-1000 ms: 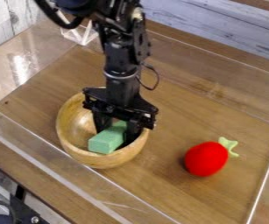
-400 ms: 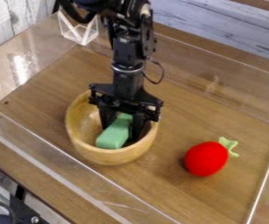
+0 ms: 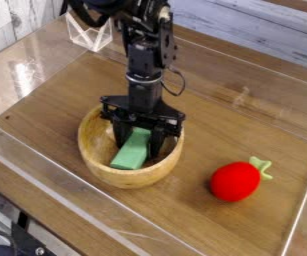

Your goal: Remove the green block from the brown bowl and put it on the table

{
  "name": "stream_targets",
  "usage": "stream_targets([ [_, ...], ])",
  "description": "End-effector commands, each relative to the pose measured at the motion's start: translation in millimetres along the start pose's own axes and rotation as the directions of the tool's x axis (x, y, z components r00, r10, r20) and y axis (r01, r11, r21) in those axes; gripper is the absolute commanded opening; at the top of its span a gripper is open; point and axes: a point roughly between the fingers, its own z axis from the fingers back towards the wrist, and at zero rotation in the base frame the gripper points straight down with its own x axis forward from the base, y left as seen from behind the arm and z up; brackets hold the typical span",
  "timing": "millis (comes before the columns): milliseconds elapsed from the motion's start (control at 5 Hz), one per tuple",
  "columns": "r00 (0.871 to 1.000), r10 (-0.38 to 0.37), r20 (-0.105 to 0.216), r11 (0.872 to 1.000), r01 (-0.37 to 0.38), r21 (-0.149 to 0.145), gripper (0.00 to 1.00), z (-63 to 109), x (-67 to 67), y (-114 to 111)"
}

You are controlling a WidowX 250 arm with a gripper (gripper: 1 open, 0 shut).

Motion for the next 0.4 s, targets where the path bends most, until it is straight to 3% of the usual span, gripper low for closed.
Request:
stream_targets([
  [0, 0.996, -0.017, 0.085, 1.000, 0.017, -0.002, 0.00, 40.9, 1.9, -20.3],
  [200, 0.991, -0.063, 0.116, 0.998, 0.064, -0.004, 0.00, 69.5, 1.8, -50.8],
])
